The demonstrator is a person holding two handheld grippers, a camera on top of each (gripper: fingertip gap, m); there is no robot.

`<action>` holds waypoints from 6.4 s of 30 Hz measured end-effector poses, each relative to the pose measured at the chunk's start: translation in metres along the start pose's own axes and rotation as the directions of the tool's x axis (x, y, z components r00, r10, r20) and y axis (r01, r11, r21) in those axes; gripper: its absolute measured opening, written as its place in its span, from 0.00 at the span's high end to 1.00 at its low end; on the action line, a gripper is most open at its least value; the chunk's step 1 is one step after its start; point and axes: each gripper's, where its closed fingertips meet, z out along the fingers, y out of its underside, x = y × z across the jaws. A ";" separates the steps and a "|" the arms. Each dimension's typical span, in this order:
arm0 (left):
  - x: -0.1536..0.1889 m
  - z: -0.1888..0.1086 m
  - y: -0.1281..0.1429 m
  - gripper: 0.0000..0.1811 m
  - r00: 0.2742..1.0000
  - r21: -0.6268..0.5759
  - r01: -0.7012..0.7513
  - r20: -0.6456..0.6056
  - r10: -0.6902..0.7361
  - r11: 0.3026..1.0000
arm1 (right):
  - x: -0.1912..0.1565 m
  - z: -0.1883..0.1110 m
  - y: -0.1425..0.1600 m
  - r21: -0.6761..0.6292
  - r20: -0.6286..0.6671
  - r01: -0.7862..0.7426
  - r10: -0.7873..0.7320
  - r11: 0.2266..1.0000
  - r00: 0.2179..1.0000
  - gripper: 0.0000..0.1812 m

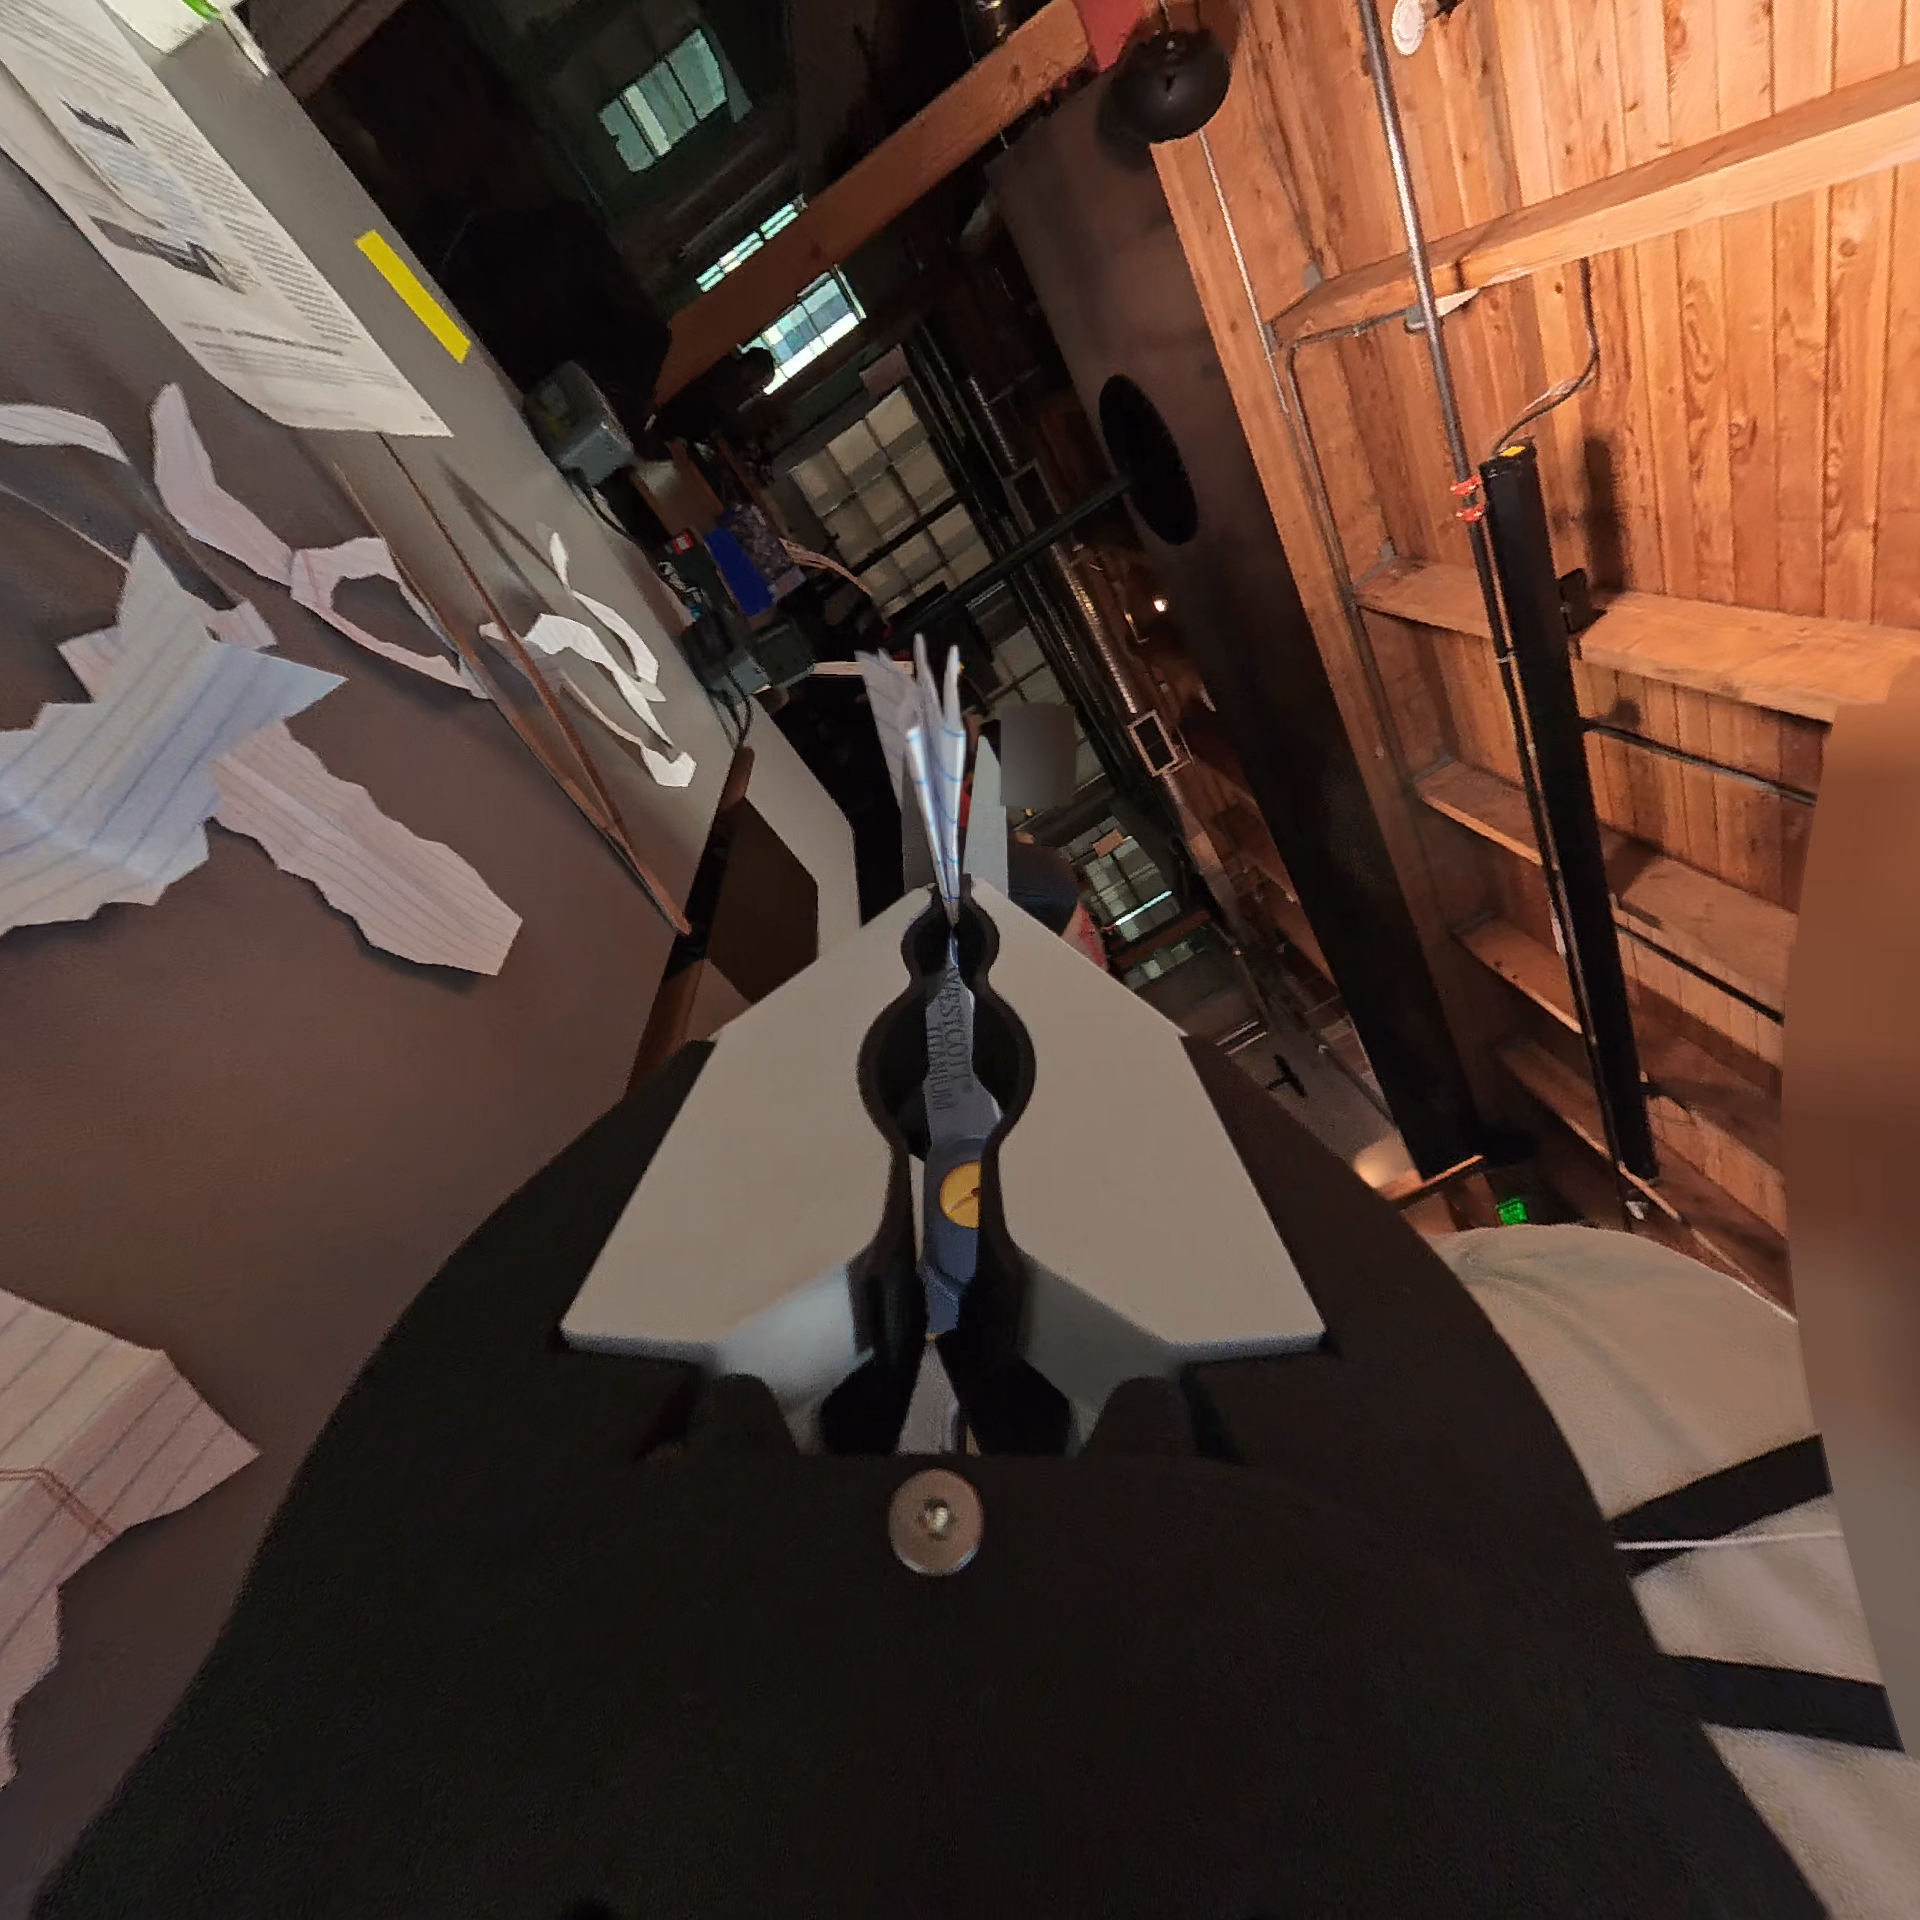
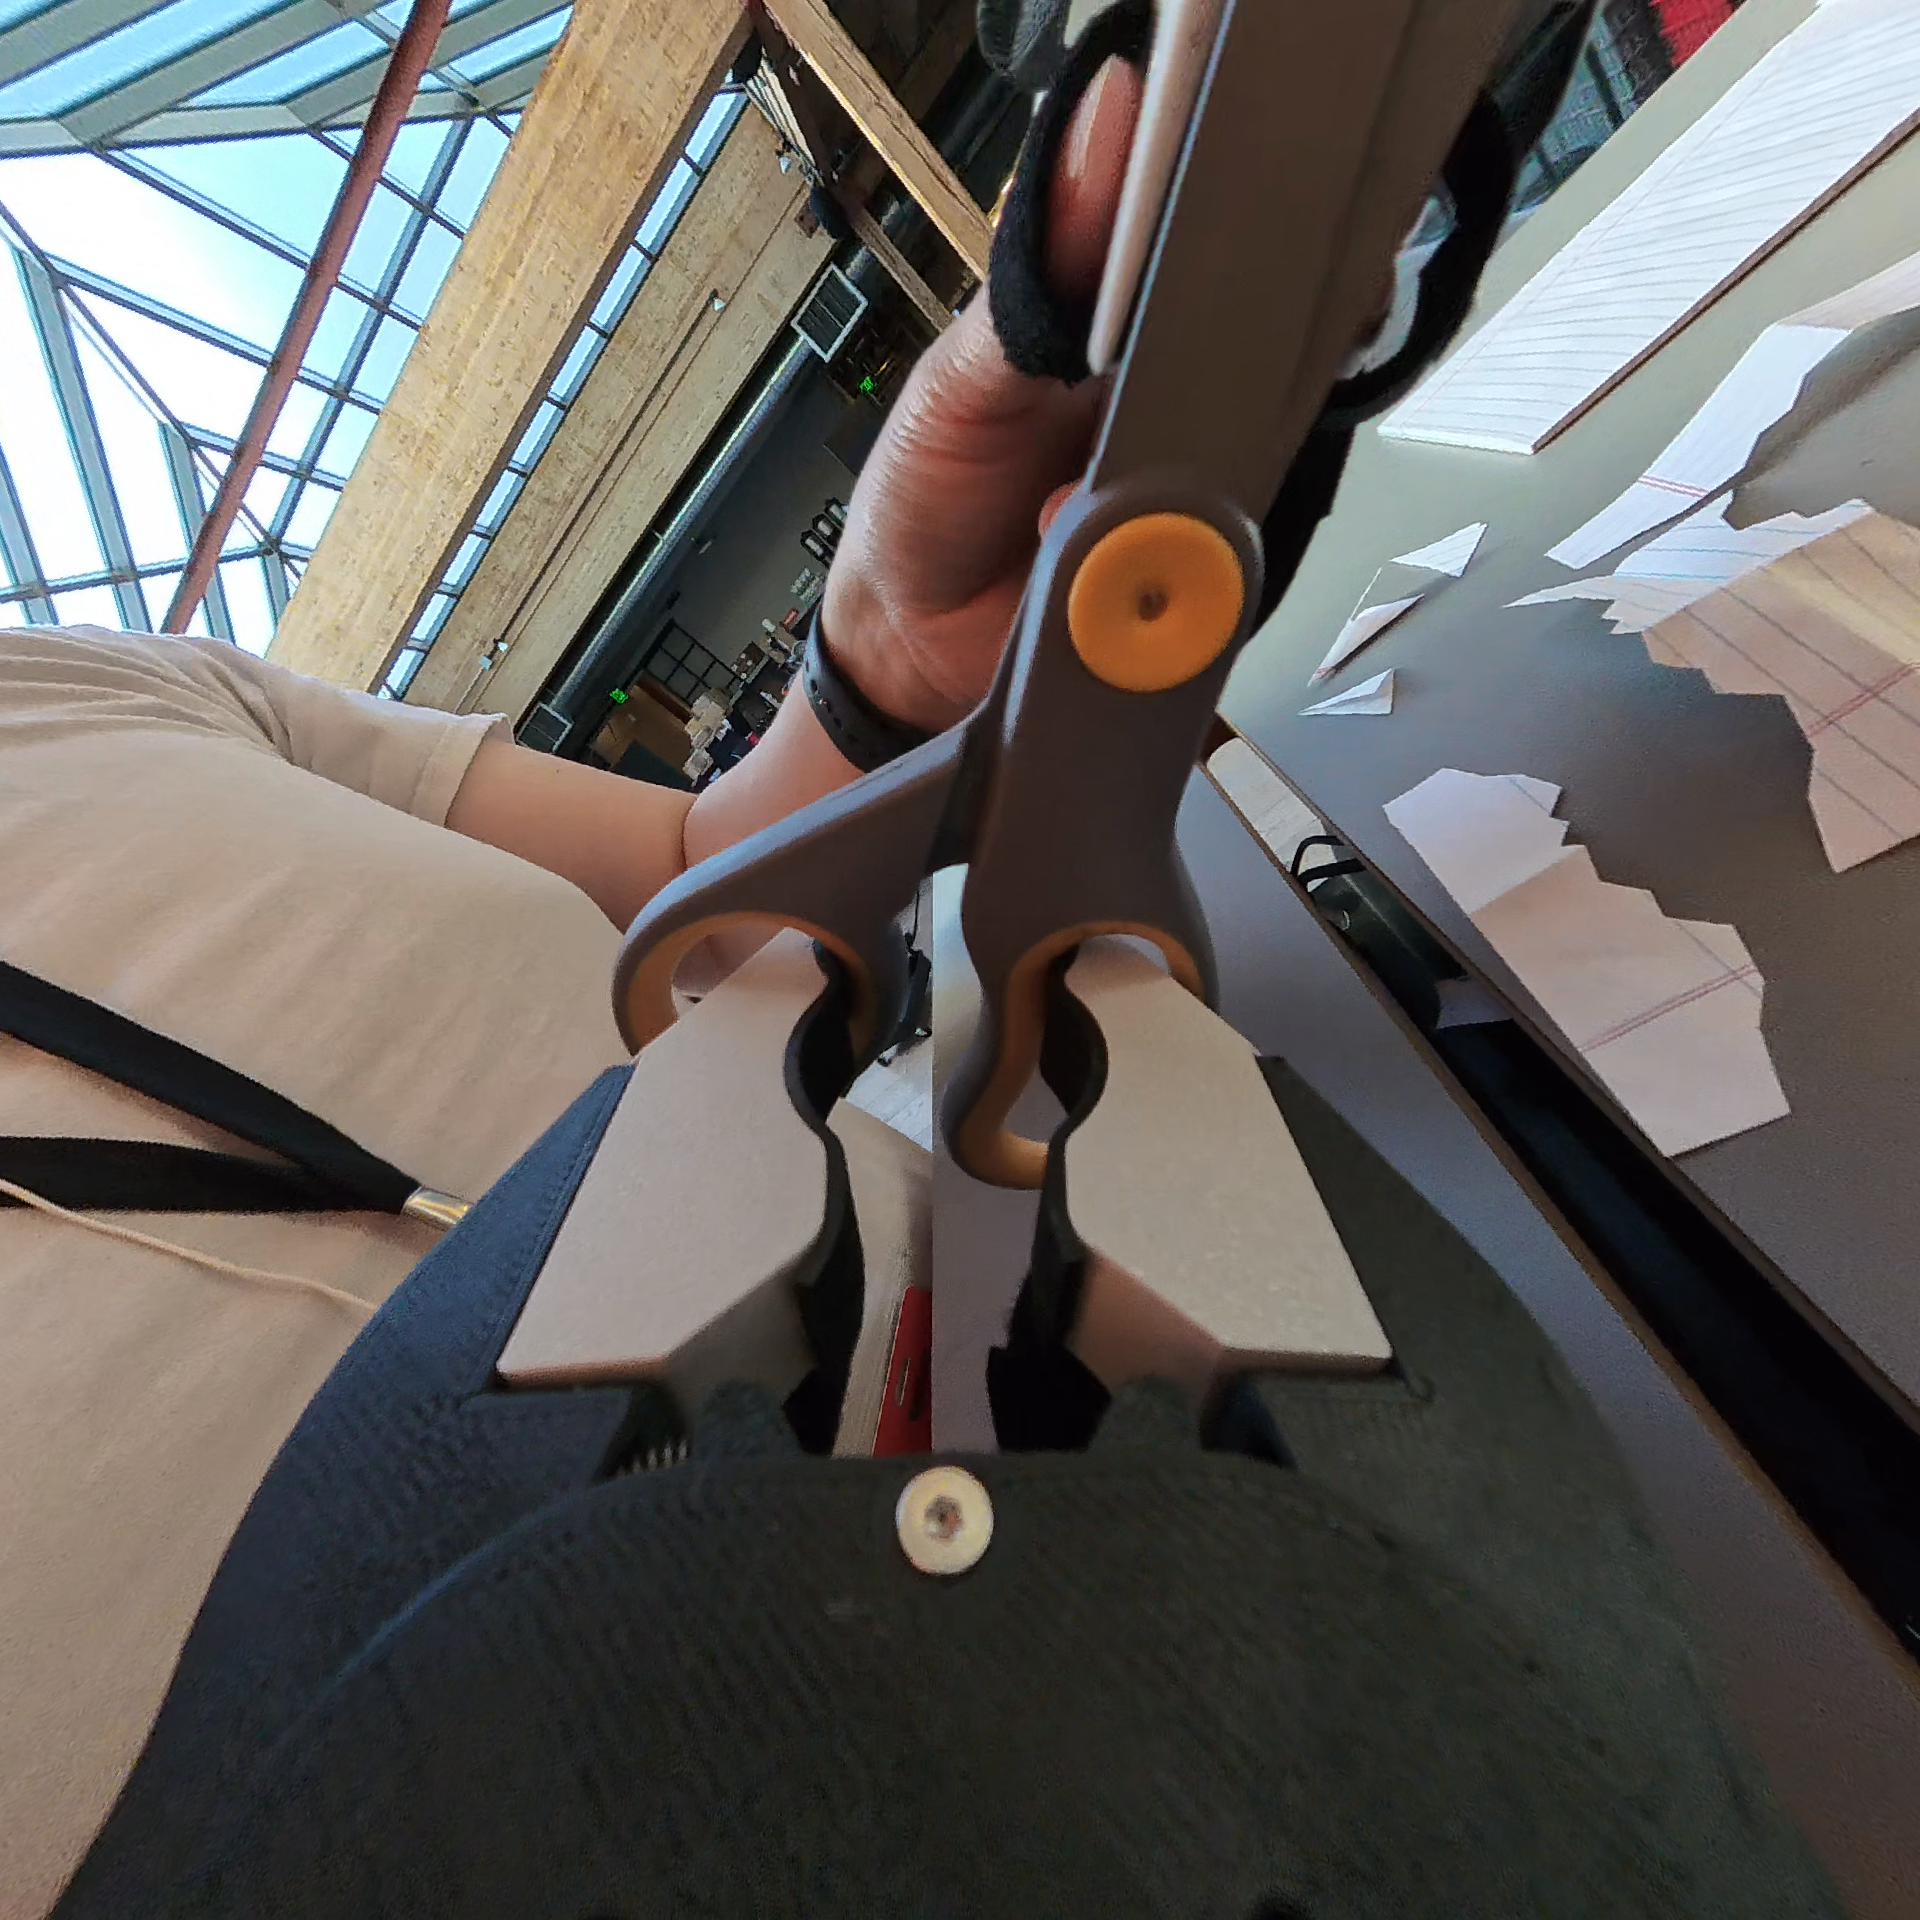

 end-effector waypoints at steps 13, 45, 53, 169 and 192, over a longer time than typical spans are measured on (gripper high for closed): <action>0.009 -0.003 -0.014 1.00 1.000 -0.007 -0.007 0.030 0.007 1.000 | -0.017 -0.016 -0.027 0.214 0.157 -0.057 0.024 0.975 0.987 0.82; -0.007 0.001 -0.024 1.00 0.992 -0.062 0.007 0.129 0.001 0.998 | -0.009 -0.016 -0.038 0.204 0.140 -0.112 0.084 0.973 0.987 0.84; -0.021 0.003 -0.023 1.00 0.994 -0.037 0.046 0.105 -0.042 0.998 | 0.008 -0.015 -0.032 0.201 0.102 -0.093 0.074 0.975 0.992 0.84; -0.032 -0.006 0.025 1.00 0.993 -0.437 0.113 0.066 -0.094 0.892 | 0.007 -0.032 -0.011 0.125 0.245 -0.224 0.189 0.966 0.951 0.83; -0.076 -0.019 0.027 1.00 0.976 -0.410 0.197 0.168 -0.139 0.890 | 0.025 -0.037 0.007 0.069 0.149 -0.305 0.292 0.950 0.945 0.89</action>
